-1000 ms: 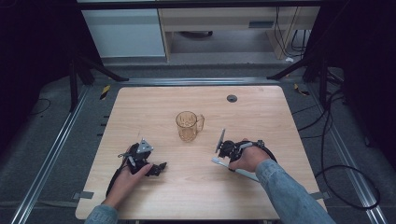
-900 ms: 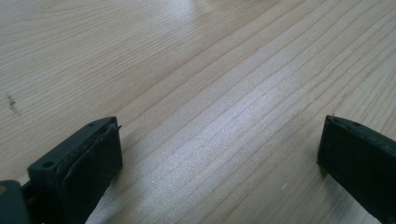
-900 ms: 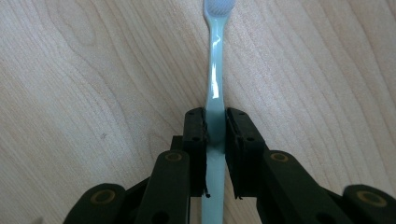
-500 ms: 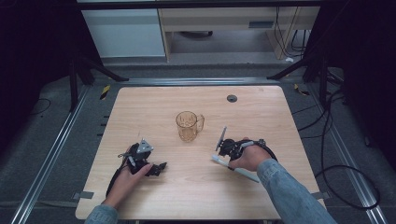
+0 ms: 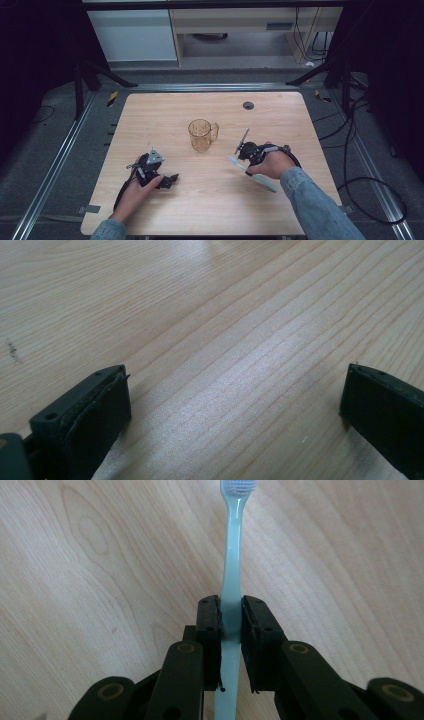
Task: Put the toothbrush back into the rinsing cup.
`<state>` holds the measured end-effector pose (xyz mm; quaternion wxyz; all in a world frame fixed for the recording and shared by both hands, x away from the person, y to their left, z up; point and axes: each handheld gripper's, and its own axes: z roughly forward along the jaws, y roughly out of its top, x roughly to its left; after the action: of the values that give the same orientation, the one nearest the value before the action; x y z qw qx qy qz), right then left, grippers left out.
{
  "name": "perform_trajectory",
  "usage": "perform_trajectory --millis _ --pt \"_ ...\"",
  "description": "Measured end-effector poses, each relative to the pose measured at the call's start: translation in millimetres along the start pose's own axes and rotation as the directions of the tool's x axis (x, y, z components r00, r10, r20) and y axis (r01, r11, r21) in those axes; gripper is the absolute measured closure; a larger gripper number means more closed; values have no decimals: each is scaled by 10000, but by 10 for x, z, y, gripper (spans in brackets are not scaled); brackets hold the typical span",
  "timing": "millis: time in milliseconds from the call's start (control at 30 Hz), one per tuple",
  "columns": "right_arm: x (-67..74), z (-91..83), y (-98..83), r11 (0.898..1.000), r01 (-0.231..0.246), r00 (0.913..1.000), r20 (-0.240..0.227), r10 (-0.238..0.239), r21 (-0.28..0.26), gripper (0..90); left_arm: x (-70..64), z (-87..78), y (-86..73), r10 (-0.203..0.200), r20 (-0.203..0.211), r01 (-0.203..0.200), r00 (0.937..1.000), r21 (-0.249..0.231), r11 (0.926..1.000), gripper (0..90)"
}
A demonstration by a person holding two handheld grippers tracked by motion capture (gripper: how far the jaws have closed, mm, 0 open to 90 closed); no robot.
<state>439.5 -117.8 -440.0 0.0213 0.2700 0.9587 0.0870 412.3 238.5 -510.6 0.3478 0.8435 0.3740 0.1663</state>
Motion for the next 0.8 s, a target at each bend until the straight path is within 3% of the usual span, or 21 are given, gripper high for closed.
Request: perform_trajectory --millis 400,567,800 --pt "-92 -215 19 9903 -518 9984 155 542 -1288 789 0 0 0 7 0 -7 10000 6 10000 0" --pt "-86 -276 52 9762 -727 9966 228 790 -2041 789 0 0 0 6 -2 -6 10000 6 10000 0" --pt "-60 -317 106 9630 -864 9954 183 942 -2553 790 0 0 0 2 -1 -2 10000 1 10000 0"
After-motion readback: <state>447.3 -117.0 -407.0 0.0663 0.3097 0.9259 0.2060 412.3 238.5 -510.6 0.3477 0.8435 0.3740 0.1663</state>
